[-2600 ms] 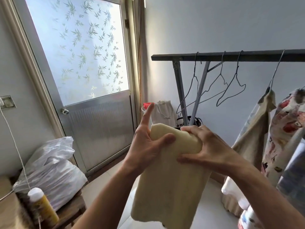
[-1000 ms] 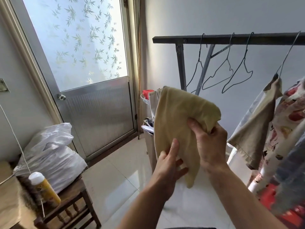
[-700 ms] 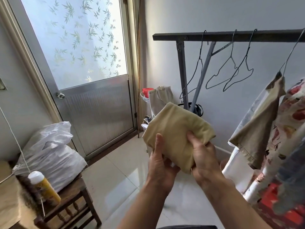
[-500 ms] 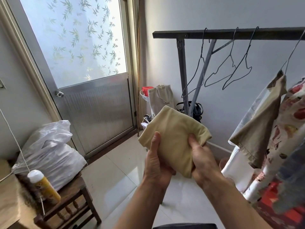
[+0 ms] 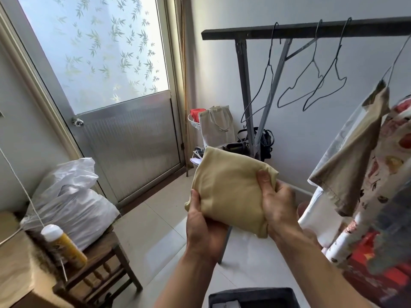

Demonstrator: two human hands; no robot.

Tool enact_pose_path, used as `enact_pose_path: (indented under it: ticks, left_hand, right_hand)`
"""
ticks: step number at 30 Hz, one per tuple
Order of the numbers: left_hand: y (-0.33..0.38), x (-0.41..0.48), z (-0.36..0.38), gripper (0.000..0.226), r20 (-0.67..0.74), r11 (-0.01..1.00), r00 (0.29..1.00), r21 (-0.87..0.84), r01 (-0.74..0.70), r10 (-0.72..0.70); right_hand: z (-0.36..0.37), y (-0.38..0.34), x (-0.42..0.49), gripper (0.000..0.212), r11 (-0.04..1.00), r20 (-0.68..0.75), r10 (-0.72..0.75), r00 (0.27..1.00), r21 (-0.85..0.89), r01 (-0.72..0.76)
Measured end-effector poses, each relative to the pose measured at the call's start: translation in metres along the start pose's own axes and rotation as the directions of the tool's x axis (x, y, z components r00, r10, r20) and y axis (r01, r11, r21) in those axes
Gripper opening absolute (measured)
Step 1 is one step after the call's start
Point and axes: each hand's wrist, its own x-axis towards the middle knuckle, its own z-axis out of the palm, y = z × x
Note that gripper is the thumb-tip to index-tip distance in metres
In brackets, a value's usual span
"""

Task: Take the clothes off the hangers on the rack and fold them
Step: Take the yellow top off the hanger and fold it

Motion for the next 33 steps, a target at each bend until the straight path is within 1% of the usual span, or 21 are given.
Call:
enact_pose_path:
  ticks: [2, 3, 4, 6, 7, 8, 10, 12, 14, 15, 16, 18, 19, 20, 22, 24, 27, 29, 30, 31, 33]
  left_hand:
    - [-0.001, 0.0, -0.004, 0.053, 0.025, 0.999, 1.0, -0.041, 0.013, -0.012]
    - [-0.001, 0.001, -0.007, 0.053, 0.035, 0.998, 0.999, -0.056, 0.013, -0.011]
    - [-0.002, 0.001, -0.01, 0.052, 0.045, 0.998, 0.999, -0.069, 0.013, -0.01]
    - [-0.005, 0.0, -0.016, 0.051, 0.063, 0.998, 0.998, -0.07, 0.008, -0.003]
    - [-0.007, 0.0, -0.02, 0.051, 0.07, 0.998, 0.998, -0.059, 0.007, -0.003]
    - [-0.009, 0.001, -0.024, 0.051, 0.073, 0.999, 0.997, -0.046, 0.014, -0.01]
    - [-0.012, 0.003, -0.038, 0.05, 0.078, 1.0, 0.997, -0.001, 0.03, -0.03]
    - [-0.011, 0.007, -0.058, 0.049, 0.099, 0.994, 0.994, 0.104, 0.036, -0.047]
    - [-0.001, 0.01, -0.075, 0.062, 0.172, 0.976, 0.982, 0.215, 0.043, -0.081]
    - [0.006, 0.012, -0.08, 0.072, 0.217, 0.954, 0.971, 0.299, 0.034, -0.102]
    - [0.012, 0.015, -0.082, 0.08, 0.236, 0.91, 0.963, 0.413, 0.022, -0.13]
    - [0.016, 0.02, -0.075, 0.095, 0.168, 0.74, 0.978, 0.672, -0.023, -0.122]
    - [0.013, 0.023, -0.069, 0.096, 0.1, 0.648, 0.993, 0.761, -0.032, -0.069]
    - [0.009, 0.027, -0.066, 0.089, 0.045, 0.594, 0.999, 0.803, -0.04, 0.005]
    - [-0.003, 0.036, -0.067, 0.057, 0.009, 0.544, 0.984, 0.833, -0.105, 0.178]
    - [-0.012, 0.046, -0.075, 0.031, 0.045, 0.455, 0.944, 0.868, -0.2, 0.328]
    - [-0.025, 0.063, -0.095, 0.028, 0.114, 0.23, 0.873, 0.941, -0.248, 0.473]
    - [-0.036, 0.07, -0.104, 0.032, 0.157, 0.101, 0.832, 0.964, -0.246, 0.532]
    - [-0.042, 0.075, -0.11, 0.033, 0.161, 0.085, 0.823, 0.966, -0.246, 0.544]
    - [-0.049, 0.081, -0.118, 0.033, 0.144, 0.108, 0.821, 0.964, -0.242, 0.553]
    - [-0.06, 0.097, -0.141, 0.034, 0.036, 0.232, 0.832, 0.953, -0.195, 0.553]
  right_hand:
    - [-0.002, 0.005, 0.0, 0.065, 0.998, 0.065, 0.051, 0.997, -0.051, -0.048]
    - [-0.003, 0.008, 0.002, 0.082, 0.989, 0.124, 0.143, 0.982, -0.065, -0.136]
    - [-0.005, 0.009, 0.002, 0.09, 0.962, 0.205, 0.273, 0.94, -0.057, -0.267]
    - [-0.008, 0.009, 0.001, 0.077, 0.851, 0.403, 0.468, 0.786, 0.036, -0.525]
    - [-0.009, 0.008, 0.001, 0.066, 0.782, 0.485, 0.49, 0.724, 0.122, -0.611]
    - [-0.011, 0.01, 0.001, 0.058, 0.732, 0.531, 0.479, 0.699, 0.197, -0.652]
    - [-0.014, 0.022, 0.005, 0.051, 0.711, 0.534, 0.429, 0.728, 0.297, -0.637]
    - [-0.019, 0.032, 0.009, 0.05, 0.751, 0.466, 0.358, 0.809, 0.372, -0.546]
    - [-0.028, 0.04, 0.012, 0.04, 0.791, 0.436, 0.293, 0.851, 0.389, -0.471]
    - [-0.033, 0.043, 0.012, 0.036, 0.809, 0.447, 0.274, 0.852, 0.372, -0.455]
    - [-0.037, 0.045, 0.012, 0.035, 0.824, 0.47, 0.263, 0.843, 0.345, -0.45]
    - [-0.041, 0.052, 0.011, 0.037, 0.843, 0.51, 0.26, 0.82, 0.294, -0.451]
    - [-0.042, 0.057, 0.011, 0.038, 0.844, 0.523, 0.265, 0.81, 0.281, -0.457]
    - [-0.041, 0.063, 0.011, 0.039, 0.843, 0.532, 0.264, 0.805, 0.278, -0.46]
    - [-0.041, 0.077, 0.012, 0.041, 0.85, 0.538, 0.252, 0.804, 0.274, -0.45]
    - [-0.041, 0.091, 0.015, 0.058, 0.862, 0.531, 0.269, 0.804, 0.24, -0.446]
    - [-0.037, 0.112, 0.021, 0.083, 0.877, 0.481, 0.368, 0.796, 0.106, -0.469]
    - [-0.033, 0.125, 0.023, 0.076, 0.87, 0.419, 0.441, 0.794, 0.016, -0.492]
    - [-0.03, 0.133, 0.026, 0.067, 0.855, 0.389, 0.479, 0.787, -0.004, -0.519]
    - [-0.028, 0.145, 0.03, 0.057, 0.843, 0.366, 0.504, 0.782, -0.012, -0.538]
    - [-0.026, 0.173, 0.037, 0.033, 0.849, 0.323, 0.508, 0.798, -0.033, -0.527]
